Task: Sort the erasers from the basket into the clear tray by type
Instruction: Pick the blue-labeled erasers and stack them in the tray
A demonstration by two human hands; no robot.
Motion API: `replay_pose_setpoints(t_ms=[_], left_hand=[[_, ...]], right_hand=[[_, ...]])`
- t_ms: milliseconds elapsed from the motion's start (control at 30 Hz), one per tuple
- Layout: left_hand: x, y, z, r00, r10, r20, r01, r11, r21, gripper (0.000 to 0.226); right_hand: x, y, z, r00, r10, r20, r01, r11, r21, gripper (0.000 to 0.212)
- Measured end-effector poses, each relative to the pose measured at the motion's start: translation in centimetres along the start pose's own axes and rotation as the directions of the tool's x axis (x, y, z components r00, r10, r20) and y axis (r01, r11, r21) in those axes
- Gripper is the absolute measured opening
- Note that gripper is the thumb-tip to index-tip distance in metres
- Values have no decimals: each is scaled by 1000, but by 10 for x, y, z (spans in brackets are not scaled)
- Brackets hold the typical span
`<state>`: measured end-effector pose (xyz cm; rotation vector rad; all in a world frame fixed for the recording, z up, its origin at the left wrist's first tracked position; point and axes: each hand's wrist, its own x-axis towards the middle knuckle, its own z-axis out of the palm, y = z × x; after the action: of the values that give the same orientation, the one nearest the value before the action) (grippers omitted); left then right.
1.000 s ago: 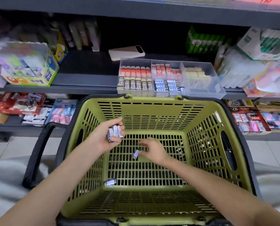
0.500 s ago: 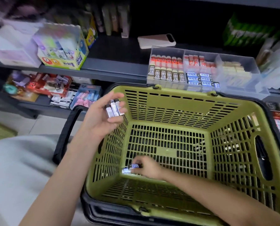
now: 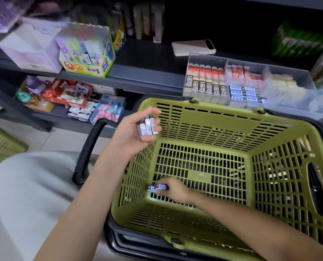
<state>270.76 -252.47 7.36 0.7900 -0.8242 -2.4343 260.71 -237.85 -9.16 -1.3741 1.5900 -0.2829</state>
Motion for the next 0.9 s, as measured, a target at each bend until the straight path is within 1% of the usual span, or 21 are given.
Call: replay_pose_setpoints(t_ms=[33,100,167,200,300,367,433,500,533,567,600,633,667,700,767,833,900], left_hand=[[1,-1,0,1000,-6,1,6,999,49,15],[3,-5,-1,1000,7,-12,-4,970,242,13],[2,-10,0,998,46,-35,-24,885,464,21],[2,-14,1,996,67,-52,-27,833,553,26],[0,-22,11,993,77,-85,11,669,744,48],[0,-28,17,999,1,-51,40,611,791,57],[-6,-30,22,997,-80,-5,51,585,809,55],[-1,-33,20,992,-128,1,76,598,798,40],[2,-29,25,990,-139,1,86,620,780,34],[-1,-28,23,987,-163,13,101,671,735,30],[18,-24,61,979,-181,93,60,695,717,29],[25,-24,75,974,-195,113,68,732,678,28],[27,-23,77,978,-191,80,96,760,643,28],[30,-23,79,978,-194,75,109,788,605,28],[30,-24,78,979,-195,68,129,835,534,28],[31,-24,77,984,-165,66,111,862,495,27],[34,-17,85,989,-132,61,88,879,469,25]], right_hand=[[-7,-4,-10,1000,3,-6,-3,995,98,24],[-23,-12,-34,998,7,-66,11,964,264,23],[-40,-18,-58,988,1,-155,57,928,367,21],[-49,-21,-70,979,-7,-205,89,915,393,18],[-74,-33,-102,927,-36,-373,186,908,376,14],[-85,-42,-115,890,-55,-452,229,912,341,11],[-90,-52,-114,879,-91,-468,250,924,290,10],[-95,-60,-118,882,-110,-458,242,940,240,13],[-95,-65,-121,881,-116,-459,254,934,251,14],[-95,-69,-119,880,-102,-465,263,918,296,18],[-117,-62,-147,815,-75,-574,300,903,308,24],[-127,-61,-157,781,-44,-623,325,880,345,28],[-127,-63,-162,779,-19,-626,336,856,392,29],[-128,-63,-167,770,-1,-638,340,847,409,27],[-132,-62,-172,735,8,-678,363,840,404,24],[-136,-62,-179,709,40,-704,374,825,424,21],[-142,-60,-197,679,93,-728,409,776,480,21]])
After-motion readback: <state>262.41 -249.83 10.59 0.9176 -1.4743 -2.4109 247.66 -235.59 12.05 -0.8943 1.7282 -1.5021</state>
